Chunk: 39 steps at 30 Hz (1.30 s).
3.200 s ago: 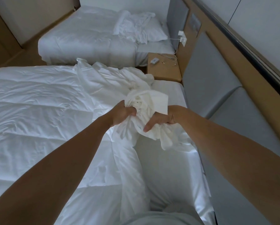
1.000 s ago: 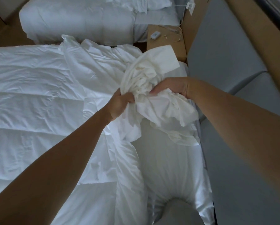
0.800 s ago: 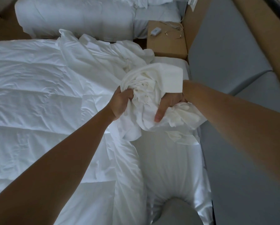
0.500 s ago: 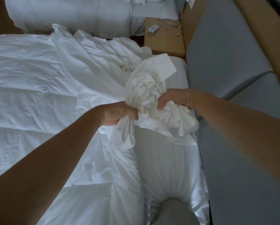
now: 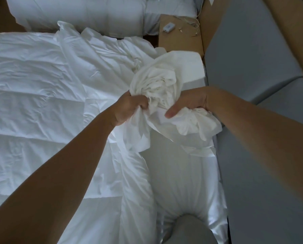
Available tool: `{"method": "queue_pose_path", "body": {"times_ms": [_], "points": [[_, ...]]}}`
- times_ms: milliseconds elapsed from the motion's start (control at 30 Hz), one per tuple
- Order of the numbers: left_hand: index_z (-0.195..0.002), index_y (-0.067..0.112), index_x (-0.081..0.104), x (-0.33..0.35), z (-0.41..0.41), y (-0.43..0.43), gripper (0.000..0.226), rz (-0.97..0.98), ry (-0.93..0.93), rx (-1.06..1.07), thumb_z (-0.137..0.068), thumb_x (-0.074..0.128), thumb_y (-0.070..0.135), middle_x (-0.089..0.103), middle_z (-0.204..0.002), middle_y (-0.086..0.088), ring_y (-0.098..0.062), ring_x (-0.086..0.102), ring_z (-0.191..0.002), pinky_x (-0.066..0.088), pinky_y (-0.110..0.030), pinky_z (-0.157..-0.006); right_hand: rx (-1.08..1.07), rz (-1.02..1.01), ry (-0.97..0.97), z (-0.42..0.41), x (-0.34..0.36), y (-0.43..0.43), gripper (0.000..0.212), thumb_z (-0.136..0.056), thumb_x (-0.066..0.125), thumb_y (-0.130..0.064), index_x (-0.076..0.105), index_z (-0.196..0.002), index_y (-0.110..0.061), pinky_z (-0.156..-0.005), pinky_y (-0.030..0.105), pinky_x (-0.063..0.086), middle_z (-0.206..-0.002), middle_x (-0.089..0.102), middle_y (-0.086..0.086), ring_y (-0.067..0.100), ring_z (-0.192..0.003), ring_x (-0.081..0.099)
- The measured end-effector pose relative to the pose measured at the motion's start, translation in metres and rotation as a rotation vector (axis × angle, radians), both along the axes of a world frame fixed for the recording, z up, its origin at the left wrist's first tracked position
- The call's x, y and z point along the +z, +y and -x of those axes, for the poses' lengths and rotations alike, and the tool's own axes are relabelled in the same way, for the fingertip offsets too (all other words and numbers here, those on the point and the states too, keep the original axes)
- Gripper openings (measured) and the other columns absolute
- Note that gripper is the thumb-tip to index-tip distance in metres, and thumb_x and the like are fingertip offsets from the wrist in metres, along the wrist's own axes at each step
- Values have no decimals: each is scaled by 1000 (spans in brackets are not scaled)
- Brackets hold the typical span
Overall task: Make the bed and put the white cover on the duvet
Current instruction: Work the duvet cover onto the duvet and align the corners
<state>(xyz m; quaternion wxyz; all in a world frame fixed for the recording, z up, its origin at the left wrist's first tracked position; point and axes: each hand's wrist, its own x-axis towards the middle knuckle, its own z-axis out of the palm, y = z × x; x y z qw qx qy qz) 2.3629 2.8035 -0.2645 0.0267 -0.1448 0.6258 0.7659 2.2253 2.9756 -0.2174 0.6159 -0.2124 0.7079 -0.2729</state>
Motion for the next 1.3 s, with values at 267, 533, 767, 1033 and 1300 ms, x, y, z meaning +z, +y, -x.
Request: {"method": "queue_pose_path", "body": {"times_ms": [267, 533, 767, 1033, 1300], "points": [[-82, 14, 71, -6, -1, -9, 29, -162, -56, 125, -63, 50, 10, 67, -79, -4, -24, 64, -78, 50, -34, -78, 33, 96, 122, -8, 3, -15, 38, -81, 77, -2, 68, -112, -22, -83, 36, 61, -107, 77, 1, 21, -98, 74], [-119, 13, 65, -4, -8, 6, 53, -99, -290, -384, -67, 68, 6, 74, -110, -9, -28, 71, -103, 58, -39, -94, -153, 181, 168, 10, -6, -24, 61, -57, 72, -15, 71, -117, -1, -106, 55, 48, -119, 70, 23, 43, -111, 66], [-106, 1, 65, -9, -5, 1, 49, -117, -245, -125, -57, 58, 11, 64, -94, -13, -31, 62, -88, 54, -32, -75, -154, 119, 130, 16, -17, -18, 48, -64, 81, -23, 74, -110, -11, -91, 42, 58, -105, 76, 13, 35, -101, 71], [-63, 21, 76, -5, -1, 3, 34, -183, -132, -10, -61, 44, 11, 67, -68, 2, -16, 65, -64, 53, -23, -60, 126, -17, 94, -14, -10, -13, 50, -66, 87, -23, 67, -111, -27, -85, 34, 60, -105, 77, -3, 17, -96, 74], [-121, 5, 64, -14, -10, -1, 65, -247, -250, -150, -56, 59, 10, 62, -104, -15, -34, 61, -93, 52, -41, -87, -171, 240, -35, 5, -12, -9, 33, -71, 79, -14, 76, -104, -15, -81, 35, 61, -108, 76, 10, 25, -96, 73]]}}
